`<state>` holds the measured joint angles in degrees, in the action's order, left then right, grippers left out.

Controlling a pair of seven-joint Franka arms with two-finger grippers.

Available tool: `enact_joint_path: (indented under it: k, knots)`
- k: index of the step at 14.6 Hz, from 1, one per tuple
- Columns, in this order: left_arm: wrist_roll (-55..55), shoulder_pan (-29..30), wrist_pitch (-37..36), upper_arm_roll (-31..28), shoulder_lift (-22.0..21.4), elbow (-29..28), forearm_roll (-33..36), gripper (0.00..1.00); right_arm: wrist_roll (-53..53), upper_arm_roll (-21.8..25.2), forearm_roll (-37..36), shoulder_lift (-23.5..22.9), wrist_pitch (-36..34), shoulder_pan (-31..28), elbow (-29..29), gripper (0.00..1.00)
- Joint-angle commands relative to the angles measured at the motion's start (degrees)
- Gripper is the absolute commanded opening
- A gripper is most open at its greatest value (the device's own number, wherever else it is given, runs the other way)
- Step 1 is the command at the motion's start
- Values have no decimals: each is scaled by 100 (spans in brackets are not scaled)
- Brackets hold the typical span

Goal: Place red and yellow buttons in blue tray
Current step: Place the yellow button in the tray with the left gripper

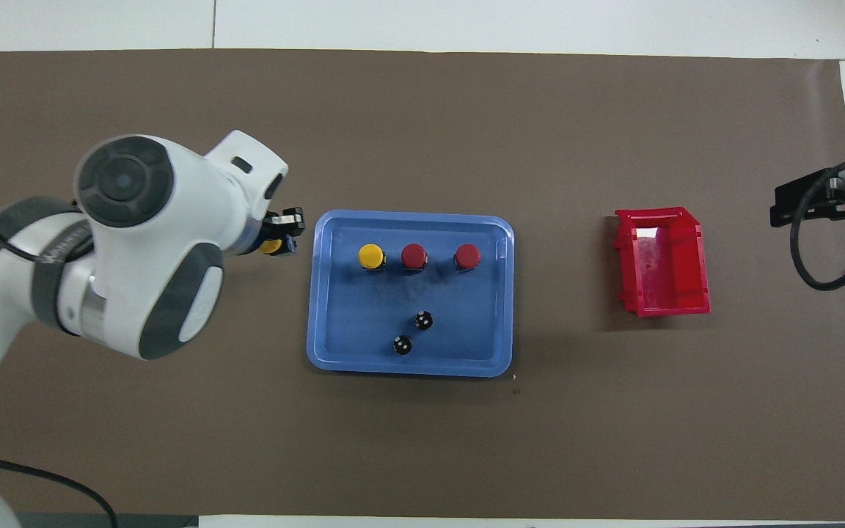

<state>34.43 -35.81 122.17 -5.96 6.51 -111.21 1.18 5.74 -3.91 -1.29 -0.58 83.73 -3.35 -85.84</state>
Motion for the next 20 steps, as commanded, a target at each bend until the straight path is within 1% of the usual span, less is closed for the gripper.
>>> enact_joint_path:
  k: [1, 3, 7, 8, 9, 10, 11, 12, 13, 14, 15, 17, 20]
  knots:
    - [319, -365, 369, -107, 139, -226, -21, 3, -178, -22, 59, 137, 74, -52, -188, 100]
    - [424, -471, 544, -107, 306, -261, -21, 3, -187, -30, 59, 137, 65, -52, -188, 100]
    - [424, -462, 1142, -107, 359, -665, -21, 3, -178, -30, 59, 137, 74, -43, -196, 100]
    - [424, -471, 1238, -107, 464, -700, -21, 5, -178, -30, 59, 146, 65, -34, -196, 100]
    - [416, -471, 1300, -107, 517, -701, -21, 11, -178, -30, 59, 146, 65, -25, -196, 100]
    - [416, -462, 1301, -107, 526, -683, -21, 28, -178, -30, 59, 146, 65, -25, -196, 100]
    - [424, -462, 1275, -107, 535, -648, -21, 56, -178, -30, 59, 146, 65, -25, -196, 100]
    - [424, -471, 1214, -116, 535, -613, -21, 82, -178, -30, 59, 146, 65, -25, -196, 100]
    - [424, -488, 1126, -116, 526, -543, -21, 91, -178, -30, 59, 146, 65, -25, -196, 100]
    - [416, -497, 908, -116, 474, -412, -21, 97, -178, -30, 59, 146, 65, -25, -196, 100]
    - [381, -489, 557, -125, 439, -202, -21, 100, -178, -30, 59, 146, 56, -25, -196, 100]
    - [328, -419, -94, -142, 333, 247, -12, 100, -178, -30, 59, 146, 38, -25, -196, 100]
    - [310, -383, -657, -195, 236, 695, 49, 100, -178, -30, 59, 155, 21, -25, -196, 100]
